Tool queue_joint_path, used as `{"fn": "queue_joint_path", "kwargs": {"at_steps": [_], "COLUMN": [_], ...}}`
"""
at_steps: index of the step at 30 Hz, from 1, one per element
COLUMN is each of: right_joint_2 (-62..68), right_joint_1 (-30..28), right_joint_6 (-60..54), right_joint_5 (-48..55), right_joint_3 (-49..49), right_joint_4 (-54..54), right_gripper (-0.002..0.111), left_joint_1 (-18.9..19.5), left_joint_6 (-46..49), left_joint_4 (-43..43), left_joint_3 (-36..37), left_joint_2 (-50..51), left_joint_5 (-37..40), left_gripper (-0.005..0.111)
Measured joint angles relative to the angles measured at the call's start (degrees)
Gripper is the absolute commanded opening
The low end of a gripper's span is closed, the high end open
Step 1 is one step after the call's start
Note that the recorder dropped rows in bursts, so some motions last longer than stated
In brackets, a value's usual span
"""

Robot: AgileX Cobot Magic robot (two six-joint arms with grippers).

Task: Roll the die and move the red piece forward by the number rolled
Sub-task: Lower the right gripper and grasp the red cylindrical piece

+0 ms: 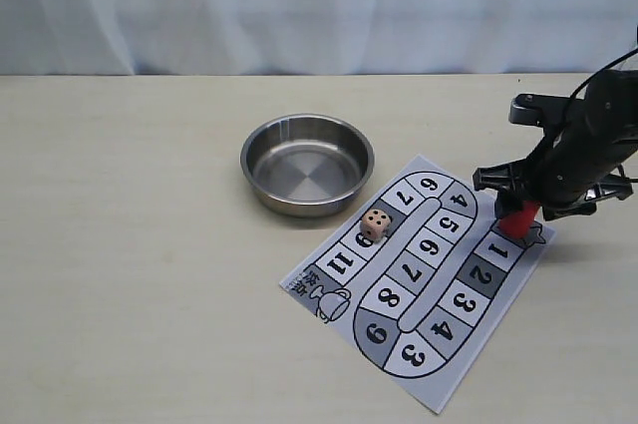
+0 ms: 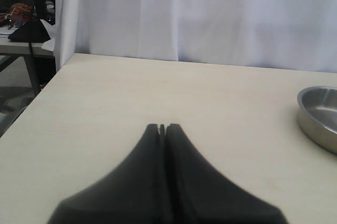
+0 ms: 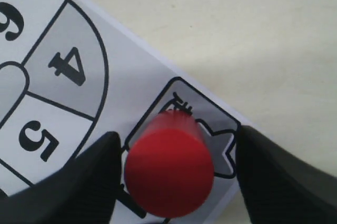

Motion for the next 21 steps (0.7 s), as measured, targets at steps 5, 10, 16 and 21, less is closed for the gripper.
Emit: {"fn": "queue_joint_path", "kwargs": {"at_steps": [5, 10, 16, 21], "right_joint_2": [0.1, 0.1, -1.6, -3.5], "right_joint_1": [0.0, 0.0, 0.0, 0.0], "right_joint_6": [0.0, 0.0, -4.9, -11.7], "right_joint_5": [-0.1, 1.7, 6.9, 9.8], "right_joint_3": [0.0, -0.8, -2.3, -2.4], "right_joint_4": [0.0, 0.0, 4.2, 13.3], "right_gripper": [0.011, 0.004, 0.004, 0.004], "left_joint_1": [0.0, 0.0, 0.0, 0.0], "left_joint_6": [0.0, 0.0, 0.0, 0.0], "left_joint_4": [0.0, 0.0, 0.0, 0.0], "left_joint_3": [0.0, 0.0, 0.0, 0.0], "left_joint_2": [0.0, 0.0, 0.0, 0.0], "left_joint_5": [0.0, 0.0, 0.0, 0.0], "left_gripper": [0.000, 0.000, 0.000, 0.000]}}
